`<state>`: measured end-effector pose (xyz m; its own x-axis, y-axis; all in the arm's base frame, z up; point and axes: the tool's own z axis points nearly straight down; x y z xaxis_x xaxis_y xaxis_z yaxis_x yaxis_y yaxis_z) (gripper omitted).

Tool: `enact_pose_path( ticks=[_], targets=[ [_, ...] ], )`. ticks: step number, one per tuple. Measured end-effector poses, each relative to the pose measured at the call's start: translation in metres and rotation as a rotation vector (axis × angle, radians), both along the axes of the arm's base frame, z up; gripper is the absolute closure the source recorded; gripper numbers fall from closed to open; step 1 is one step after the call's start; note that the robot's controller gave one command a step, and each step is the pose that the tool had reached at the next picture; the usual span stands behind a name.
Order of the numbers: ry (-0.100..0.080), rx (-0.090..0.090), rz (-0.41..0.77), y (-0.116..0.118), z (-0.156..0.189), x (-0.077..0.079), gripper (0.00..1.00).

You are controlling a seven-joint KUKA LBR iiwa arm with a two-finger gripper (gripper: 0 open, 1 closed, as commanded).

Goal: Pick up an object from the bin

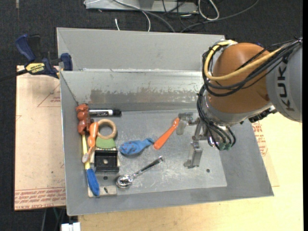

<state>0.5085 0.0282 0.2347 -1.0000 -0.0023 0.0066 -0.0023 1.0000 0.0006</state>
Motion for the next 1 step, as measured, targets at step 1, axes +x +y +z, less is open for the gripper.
enact_pose_path(
  ticks=[1],
  targets=[
    [-0.007,0.000,-0.001,-0.0002,0.0033,0.0015,0.00]
  ],
)
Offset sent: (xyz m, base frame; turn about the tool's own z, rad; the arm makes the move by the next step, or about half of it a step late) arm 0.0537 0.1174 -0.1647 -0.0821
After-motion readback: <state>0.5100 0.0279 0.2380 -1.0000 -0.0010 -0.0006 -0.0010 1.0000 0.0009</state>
